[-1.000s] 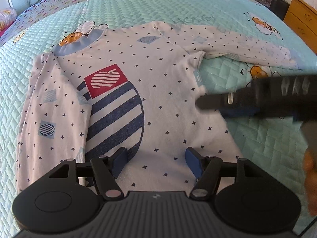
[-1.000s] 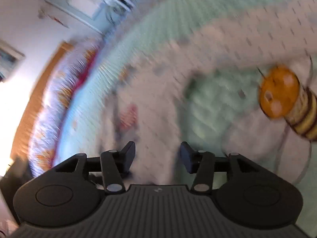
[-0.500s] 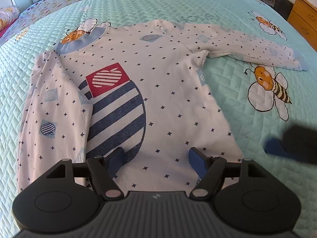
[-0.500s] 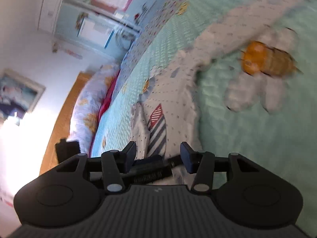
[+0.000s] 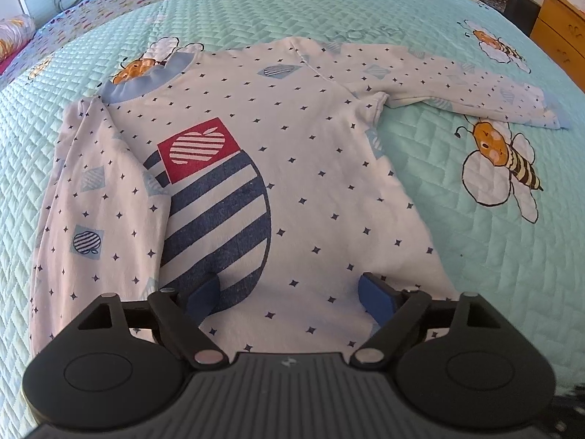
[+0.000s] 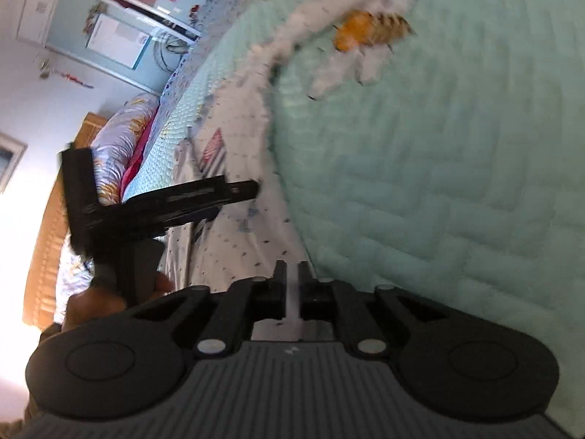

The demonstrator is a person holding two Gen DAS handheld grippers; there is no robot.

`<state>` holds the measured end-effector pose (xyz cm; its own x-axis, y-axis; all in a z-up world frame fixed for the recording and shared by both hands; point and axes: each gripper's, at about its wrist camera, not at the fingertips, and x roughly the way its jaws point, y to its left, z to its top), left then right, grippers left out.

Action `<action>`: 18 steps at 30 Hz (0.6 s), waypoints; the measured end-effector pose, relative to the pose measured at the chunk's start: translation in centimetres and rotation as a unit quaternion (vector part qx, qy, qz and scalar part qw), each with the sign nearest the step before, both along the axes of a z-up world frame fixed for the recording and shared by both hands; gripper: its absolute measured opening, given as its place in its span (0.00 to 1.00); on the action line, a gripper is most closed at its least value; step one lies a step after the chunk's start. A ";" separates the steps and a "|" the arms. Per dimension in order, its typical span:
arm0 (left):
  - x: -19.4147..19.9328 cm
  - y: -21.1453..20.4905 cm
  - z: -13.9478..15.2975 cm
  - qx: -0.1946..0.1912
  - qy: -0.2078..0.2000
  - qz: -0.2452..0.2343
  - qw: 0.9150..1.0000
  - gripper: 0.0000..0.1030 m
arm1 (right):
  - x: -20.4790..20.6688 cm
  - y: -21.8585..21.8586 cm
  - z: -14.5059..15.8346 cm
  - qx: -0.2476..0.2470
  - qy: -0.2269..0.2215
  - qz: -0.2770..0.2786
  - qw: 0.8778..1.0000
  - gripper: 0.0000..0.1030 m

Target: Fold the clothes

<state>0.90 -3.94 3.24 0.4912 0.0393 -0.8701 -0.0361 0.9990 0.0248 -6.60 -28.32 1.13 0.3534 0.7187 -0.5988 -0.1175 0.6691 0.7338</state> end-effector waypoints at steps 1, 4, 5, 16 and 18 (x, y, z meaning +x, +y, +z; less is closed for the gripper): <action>0.1 0.0 0.0 0.000 0.000 0.000 1.000 0.88 | -0.2 0.2 0.5 0.003 -0.007 0.002 1.000 0.15; 0.1 0.0 -0.1 0.003 -0.001 0.001 1.000 0.92 | -0.6 1.3 1.2 -0.002 -0.017 0.015 1.000 0.19; 0.1 0.1 -0.2 0.004 -0.002 0.001 1.000 0.95 | -0.6 1.8 1.0 -0.011 -0.017 0.021 1.000 0.20; 0.2 0.3 -0.5 0.003 -0.006 0.005 1.000 1.00 | -2.8 0.9 0.3 -0.031 -0.014 0.022 0.999 0.30; 0.2 0.3 -0.5 0.003 -0.005 0.005 1.000 1.00 | -2.6 0.9 -1.1 -0.038 0.003 0.019 0.999 0.18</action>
